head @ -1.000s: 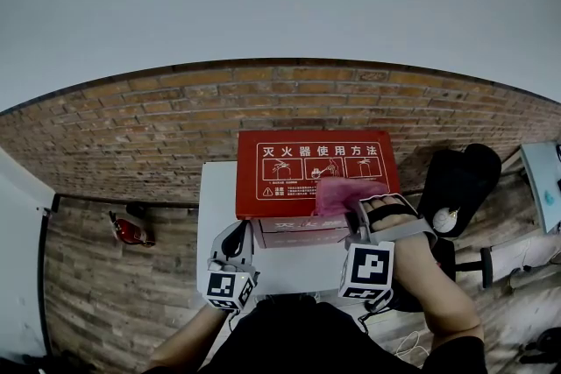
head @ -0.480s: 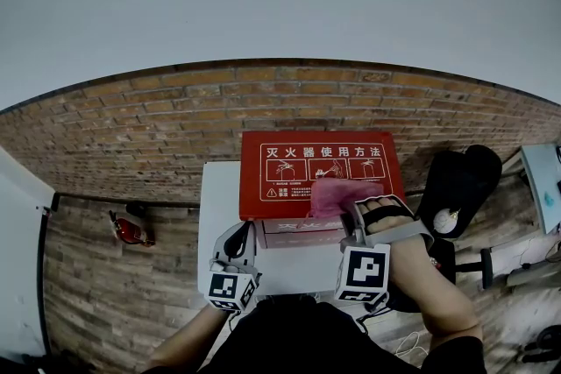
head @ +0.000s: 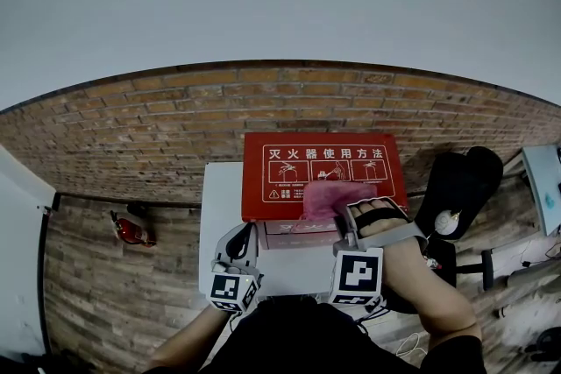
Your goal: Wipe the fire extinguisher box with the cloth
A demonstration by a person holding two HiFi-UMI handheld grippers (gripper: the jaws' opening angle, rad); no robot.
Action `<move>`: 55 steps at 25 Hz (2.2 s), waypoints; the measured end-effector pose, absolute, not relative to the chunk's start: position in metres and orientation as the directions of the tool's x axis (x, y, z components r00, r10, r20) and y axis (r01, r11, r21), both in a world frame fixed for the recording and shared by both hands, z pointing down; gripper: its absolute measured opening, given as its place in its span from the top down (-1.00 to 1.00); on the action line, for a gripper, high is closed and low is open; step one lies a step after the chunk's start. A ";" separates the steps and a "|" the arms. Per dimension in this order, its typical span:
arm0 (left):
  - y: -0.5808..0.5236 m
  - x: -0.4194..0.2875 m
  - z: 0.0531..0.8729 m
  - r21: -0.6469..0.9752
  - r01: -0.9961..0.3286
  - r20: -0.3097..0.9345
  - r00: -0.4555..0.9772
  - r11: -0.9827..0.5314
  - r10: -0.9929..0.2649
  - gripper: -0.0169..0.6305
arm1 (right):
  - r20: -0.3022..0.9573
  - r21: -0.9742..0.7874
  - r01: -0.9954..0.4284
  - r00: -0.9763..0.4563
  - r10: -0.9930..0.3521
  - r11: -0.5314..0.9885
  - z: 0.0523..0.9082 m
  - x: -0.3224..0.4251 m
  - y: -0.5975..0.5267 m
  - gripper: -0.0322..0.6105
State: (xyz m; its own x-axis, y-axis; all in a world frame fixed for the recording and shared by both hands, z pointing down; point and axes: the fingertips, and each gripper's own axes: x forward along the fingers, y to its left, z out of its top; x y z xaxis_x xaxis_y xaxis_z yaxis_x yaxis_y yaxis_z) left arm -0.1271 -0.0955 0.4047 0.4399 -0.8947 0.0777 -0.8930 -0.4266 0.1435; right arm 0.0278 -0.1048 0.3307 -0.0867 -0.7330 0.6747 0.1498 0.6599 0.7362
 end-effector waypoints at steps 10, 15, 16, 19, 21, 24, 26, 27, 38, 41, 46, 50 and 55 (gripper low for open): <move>-0.095 -0.127 0.405 0.135 -0.893 0.076 0.442 -0.430 -0.894 0.90 | 0.677 0.735 0.166 -0.119 -0.726 0.658 0.332 0.009 -0.102 0.74; -0.095 -0.127 0.406 0.134 -0.891 0.082 0.445 -0.433 -0.892 0.90 | 0.692 0.720 0.183 -0.125 -0.711 0.669 0.335 -0.002 -0.100 0.74; -0.095 -0.127 0.406 0.131 -0.892 0.083 0.445 -0.433 -0.891 0.90 | 0.691 0.721 0.184 -0.128 -0.711 0.668 0.335 -0.005 -0.100 0.74; -0.096 -0.126 0.405 0.116 -0.894 0.083 0.444 -0.434 -0.892 0.90 | 0.685 0.727 0.191 -0.136 -0.715 0.660 0.334 -0.011 -0.101 0.74; -0.096 -0.127 0.405 0.110 -0.893 0.080 0.445 -0.435 -0.892 0.90 | 0.673 0.737 0.201 -0.144 -0.725 0.645 0.332 -0.016 -0.102 0.74; -0.096 -0.127 0.405 0.110 -0.892 0.075 0.447 -0.439 -0.891 0.90 | 0.669 0.741 0.212 -0.148 -0.728 0.637 0.332 -0.023 -0.102 0.74; -0.096 -0.127 0.405 0.110 -0.891 0.074 0.450 -0.442 -0.890 0.90 | 0.674 0.736 0.216 -0.154 -0.722 0.642 0.333 -0.029 -0.100 0.74; -0.096 -0.127 0.404 0.108 -0.890 0.069 0.450 -0.442 -0.890 0.90 | 0.680 0.731 0.214 -0.157 -0.716 0.647 0.334 -0.032 -0.099 0.74; -0.096 -0.129 0.403 0.097 -0.883 0.062 0.465 -0.458 -0.883 0.90 | 0.672 0.740 0.228 -0.211 -0.710 0.633 0.332 -0.071 -0.095 0.74; -0.097 -0.128 0.401 0.092 -0.879 0.053 0.473 -0.468 -0.879 0.90 | 0.678 0.735 0.240 -0.217 -0.703 0.635 0.334 -0.080 -0.093 0.74; -0.097 -0.128 0.401 0.093 -0.872 0.049 0.486 -0.481 -0.872 0.90 | 0.682 0.732 0.233 -0.249 -0.688 0.640 0.336 -0.099 -0.090 0.74; -0.097 -0.128 0.401 0.092 -0.864 0.047 0.500 -0.495 -0.864 0.90 | 0.660 0.751 0.244 -0.251 -0.708 0.614 0.332 -0.108 -0.092 0.74; -0.097 -0.128 0.400 0.089 -0.853 0.047 0.519 -0.514 -0.853 0.90 | 0.634 0.773 0.235 -0.254 -0.731 0.589 0.327 -0.117 -0.096 0.74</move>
State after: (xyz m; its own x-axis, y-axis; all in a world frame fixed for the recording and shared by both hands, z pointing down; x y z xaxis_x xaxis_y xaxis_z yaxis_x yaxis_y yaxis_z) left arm -0.1281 -0.0969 0.4004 0.5190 -0.8535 0.0470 -0.8532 -0.5139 0.0892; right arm -0.1172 -0.0956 0.3274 -0.2536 -0.7306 0.6340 0.2346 0.5894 0.7730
